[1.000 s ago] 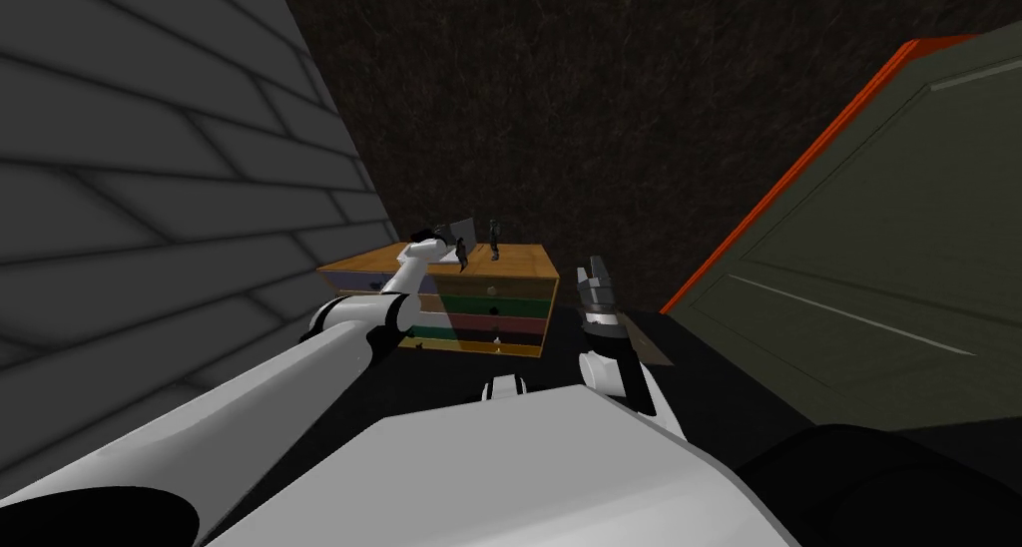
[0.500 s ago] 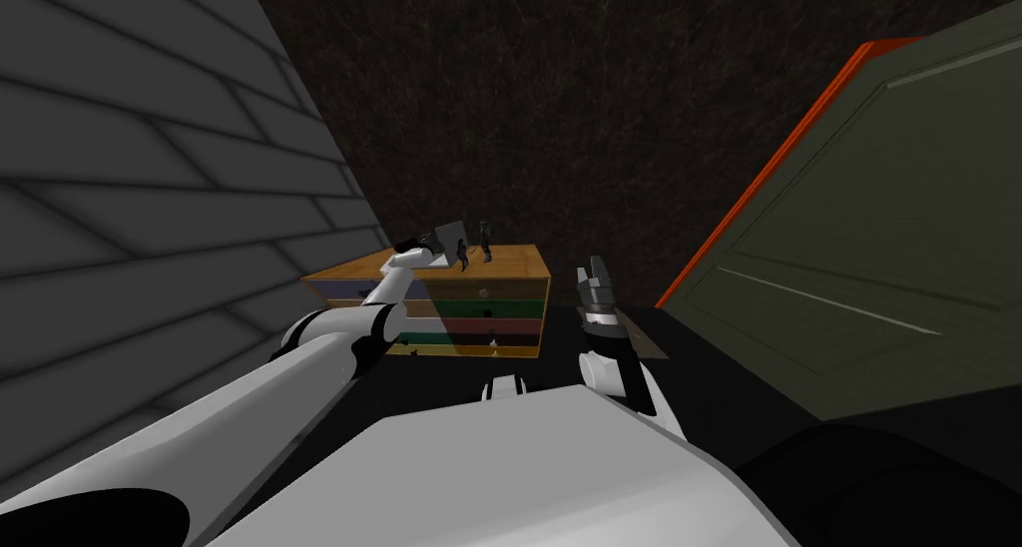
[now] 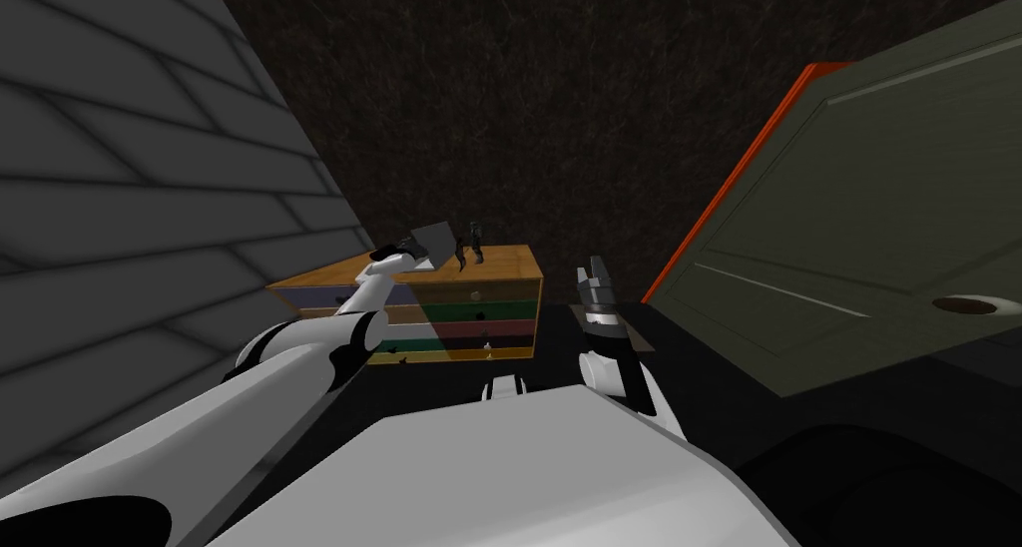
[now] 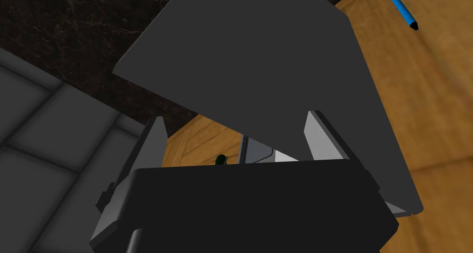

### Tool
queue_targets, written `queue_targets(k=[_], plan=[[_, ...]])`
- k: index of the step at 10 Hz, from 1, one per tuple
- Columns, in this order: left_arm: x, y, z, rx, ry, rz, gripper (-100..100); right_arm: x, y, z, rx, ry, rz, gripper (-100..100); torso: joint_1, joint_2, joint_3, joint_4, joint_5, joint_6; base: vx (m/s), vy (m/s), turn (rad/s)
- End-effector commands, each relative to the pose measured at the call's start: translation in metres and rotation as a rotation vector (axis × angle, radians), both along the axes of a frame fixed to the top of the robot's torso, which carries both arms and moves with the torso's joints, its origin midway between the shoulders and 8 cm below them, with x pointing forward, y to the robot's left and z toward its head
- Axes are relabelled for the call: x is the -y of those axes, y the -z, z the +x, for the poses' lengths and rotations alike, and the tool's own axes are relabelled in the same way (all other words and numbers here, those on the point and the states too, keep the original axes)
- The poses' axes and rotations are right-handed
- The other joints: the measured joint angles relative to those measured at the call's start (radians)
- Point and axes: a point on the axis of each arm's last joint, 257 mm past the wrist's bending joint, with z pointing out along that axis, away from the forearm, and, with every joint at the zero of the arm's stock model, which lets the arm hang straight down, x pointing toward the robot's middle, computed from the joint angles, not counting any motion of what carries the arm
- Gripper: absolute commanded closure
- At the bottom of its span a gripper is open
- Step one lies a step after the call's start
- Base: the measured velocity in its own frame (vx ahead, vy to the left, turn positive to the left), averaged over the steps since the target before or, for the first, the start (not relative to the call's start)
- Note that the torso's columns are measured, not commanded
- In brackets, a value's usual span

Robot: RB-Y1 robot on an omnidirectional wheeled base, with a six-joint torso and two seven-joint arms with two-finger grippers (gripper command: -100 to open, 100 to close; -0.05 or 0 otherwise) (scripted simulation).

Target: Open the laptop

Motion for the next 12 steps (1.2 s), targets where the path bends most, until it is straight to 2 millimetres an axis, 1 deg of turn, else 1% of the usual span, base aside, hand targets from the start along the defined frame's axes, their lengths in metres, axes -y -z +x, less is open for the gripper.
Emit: queue_targets(k=[1, 2, 3, 4, 5, 6, 7, 8, 9, 10, 11, 12], plan=[[-0.018, 0.030, -0.014, -0.046, -0.021, 0.005, -100, 0.000, 0.000, 0.000, 0.000, 0.000, 0.000, 0, 0.001, 0.000, 0.000, 0.000, 0.001, -0.001, 0.003, 0.009, 0.002], [-0.022, 0.043, -0.017, -0.063, -0.027, 0.005, -100, 0.000, 0.000, 0.000, 0.000, 0.000, 0.000, 0, 0.000, 0.000, 0.000, -0.001, 0.001, -0.001, -0.001, 0.006, 0.001], [-0.022, 0.043, -0.017, -0.063, -0.027, 0.005, -100, 0.000, 0.000, 0.000, 0.000, 0.000, 0.000, 0, 0.000, -0.001, -0.001, -0.002, 0.001, -0.001, -0.007, -0.001, 0.005], [-0.063, 0.008, -0.036, 0.037, -0.074, -0.072, -100, 0.000, 0.000, 0.000, 0.000, 0.000, 0.000, 0, -0.001, -0.001, -0.001, -0.002, 0.001, 0.000, 0.036, -0.065, -0.345], [-0.088, 0.052, -0.055, -0.024, -0.110, -0.060, -100, 0.000, 0.000, 0.000, 0.000, 0.000, 0.000, 0, -0.008, -0.001, -0.001, 0.001, -0.003, 0.004, 0.053, -0.064, -0.185], [-0.108, 0.055, -0.066, -0.035, -0.135, -0.047, -100, 0.000, 0.000, 0.000, 0.000, 0.000, 0.000, 0, -0.009, -0.004, -0.002, -0.002, -0.003, 0.006, 0.022, -0.046, -0.034], [-0.115, 0.059, -0.070, -0.043, -0.144, -0.041, -100, 0.000, 0.000, 0.000, 0.000, 0.000, 0.000, 0, -0.003, -0.003, -0.002, -0.002, -0.001, 0.001, 0.008, -0.025, 0.003], [-0.119, 0.070, -0.074, -0.060, -0.151, -0.040, -100, 0.000, 0.000, 0.000, 0.000, 0.000, 0.000, 0, 0.001, 0.000, 0.000, -0.001, 0.002, -0.001, 0.006, -0.002, 0.005], [-0.153, 0.027, -0.094, 0.046, -0.186, -0.097, -100, 0.000, 0.000, 0.000, 0.000, 0.000, 0.000, 0, 0.003, 0.001, 0.001, -0.001, 0.003, -0.001, 0.034, -0.064, -0.505], [-0.175, 0.022, -0.106, 0.039, -0.215, -0.071, -100, 0.000, 0.000, 0.000, 0.000, 0.000, 0.000, 0, -0.004, 0.000, 0.000, 0.002, -0.002, 0.003, 0.039, -0.059, 0.047], [-0.182, 0.027, -0.114, 0.036, -0.226, -0.069, -100, 0.000, 0.000, 0.000, 0.000, 0.000, 0.000, 0, -0.010, 0.002, 0.001, 0.004, -0.005, 0.006, 0.020, -0.022, 0.021], [-0.186, 0.040, -0.121, 0.016, -0.232, -0.060, -100, 0.000, 0.000, 0.000, 0.000, 0.000, 0.000, 0, -0.012, 0.004, 0.003, 0.005, -0.006, 0.008, 0.009, -0.003, -0.009]])
